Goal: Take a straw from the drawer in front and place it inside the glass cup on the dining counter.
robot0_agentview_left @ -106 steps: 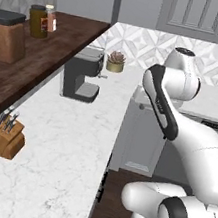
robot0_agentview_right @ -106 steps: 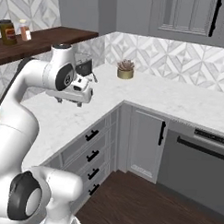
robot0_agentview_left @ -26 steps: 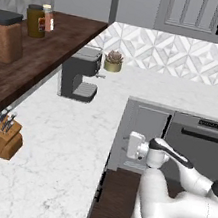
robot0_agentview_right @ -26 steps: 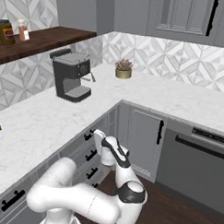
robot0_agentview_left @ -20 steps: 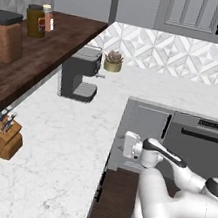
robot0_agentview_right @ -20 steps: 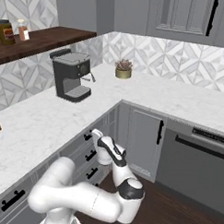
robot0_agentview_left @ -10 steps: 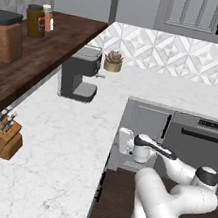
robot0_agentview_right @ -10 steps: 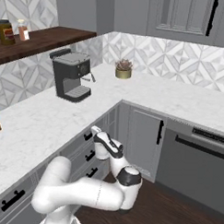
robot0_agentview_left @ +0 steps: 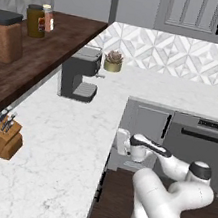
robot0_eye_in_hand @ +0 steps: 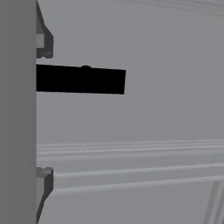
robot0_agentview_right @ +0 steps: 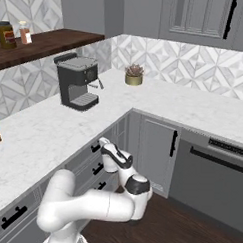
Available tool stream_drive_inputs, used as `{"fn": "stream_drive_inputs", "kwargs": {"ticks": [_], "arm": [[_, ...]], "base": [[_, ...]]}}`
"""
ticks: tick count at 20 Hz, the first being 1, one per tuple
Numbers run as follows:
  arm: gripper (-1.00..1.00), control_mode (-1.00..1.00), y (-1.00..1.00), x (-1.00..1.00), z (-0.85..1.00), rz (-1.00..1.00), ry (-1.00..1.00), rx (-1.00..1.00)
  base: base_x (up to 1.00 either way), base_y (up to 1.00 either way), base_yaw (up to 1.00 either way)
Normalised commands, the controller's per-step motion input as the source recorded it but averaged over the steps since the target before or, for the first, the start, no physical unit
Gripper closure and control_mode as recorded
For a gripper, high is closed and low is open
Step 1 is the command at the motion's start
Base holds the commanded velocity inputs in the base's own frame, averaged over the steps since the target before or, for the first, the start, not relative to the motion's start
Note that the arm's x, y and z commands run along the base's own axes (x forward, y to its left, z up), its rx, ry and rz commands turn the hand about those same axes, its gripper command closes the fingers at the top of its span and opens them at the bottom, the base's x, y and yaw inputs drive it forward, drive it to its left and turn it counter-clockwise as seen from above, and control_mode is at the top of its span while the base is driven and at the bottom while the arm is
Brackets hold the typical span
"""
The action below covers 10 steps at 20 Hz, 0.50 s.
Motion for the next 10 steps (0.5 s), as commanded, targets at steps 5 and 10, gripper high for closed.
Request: {"fn": "stream_drive_inputs", "kwargs": {"ticks": [5,10], "arm": [[-1.00,-1.00,0.16,0.01,-0.13,0.00,0.00,0.01],[-1.00,-1.00,0.38,0.00,0.00,0.00,0.00,0.04]], "base": [[0.00,0.00,0.00],[0.00,0.00,0.00]]}}
